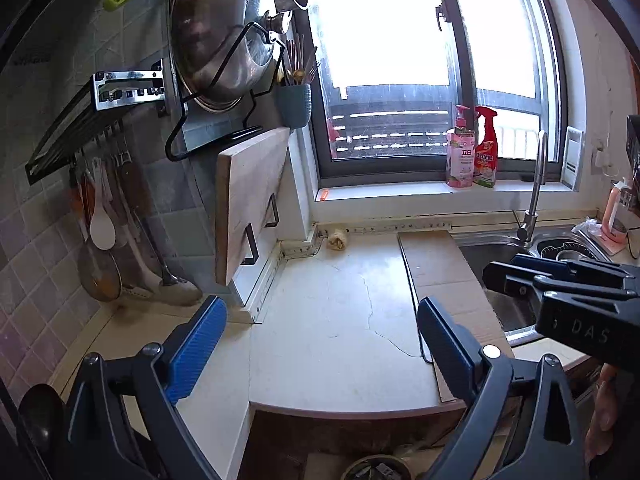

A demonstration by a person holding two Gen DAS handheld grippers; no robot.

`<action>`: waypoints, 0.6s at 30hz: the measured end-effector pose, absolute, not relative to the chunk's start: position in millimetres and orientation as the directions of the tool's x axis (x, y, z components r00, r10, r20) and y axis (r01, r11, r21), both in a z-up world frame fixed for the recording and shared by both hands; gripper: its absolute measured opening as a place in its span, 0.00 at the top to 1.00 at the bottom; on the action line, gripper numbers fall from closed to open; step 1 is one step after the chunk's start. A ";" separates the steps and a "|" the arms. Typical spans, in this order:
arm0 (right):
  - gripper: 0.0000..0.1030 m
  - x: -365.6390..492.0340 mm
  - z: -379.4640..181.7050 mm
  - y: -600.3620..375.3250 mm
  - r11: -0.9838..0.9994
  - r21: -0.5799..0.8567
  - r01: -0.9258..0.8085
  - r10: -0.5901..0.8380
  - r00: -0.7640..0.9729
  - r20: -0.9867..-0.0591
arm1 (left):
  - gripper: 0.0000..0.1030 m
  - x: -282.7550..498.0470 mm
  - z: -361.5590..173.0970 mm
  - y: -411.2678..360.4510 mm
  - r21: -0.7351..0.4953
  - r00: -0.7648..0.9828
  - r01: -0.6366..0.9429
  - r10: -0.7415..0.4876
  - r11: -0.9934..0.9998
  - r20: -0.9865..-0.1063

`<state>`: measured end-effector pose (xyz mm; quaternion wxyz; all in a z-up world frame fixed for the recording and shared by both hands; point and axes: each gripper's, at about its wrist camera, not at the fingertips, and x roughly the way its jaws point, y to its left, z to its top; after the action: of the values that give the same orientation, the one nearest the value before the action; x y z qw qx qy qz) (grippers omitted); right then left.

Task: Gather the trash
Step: 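Raise both open tools back to the loofah sponge in the corner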

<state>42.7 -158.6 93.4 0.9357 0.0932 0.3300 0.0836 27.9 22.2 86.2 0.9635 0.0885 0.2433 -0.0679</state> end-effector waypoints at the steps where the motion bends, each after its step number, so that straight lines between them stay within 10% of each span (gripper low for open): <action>1: 0.65 51.1 91.6 -160.5 0.967 0.232 -0.101 0.224 0.767 -0.600 | 0.06 36.3 84.9 20.1 0.143 0.873 0.167 -0.079 0.976 -0.482; 18: 0.64 313.4 24.8 -217.1 0.924 0.324 -0.205 0.377 0.637 -0.672 | 0.06 300.3 24.9 -44.0 0.248 0.775 0.056 0.114 0.967 -0.622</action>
<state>313.4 -217.1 24.8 0.8981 0.1093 0.3939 0.1618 300.3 -44.0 24.9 0.9334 0.1272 0.3351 0.0157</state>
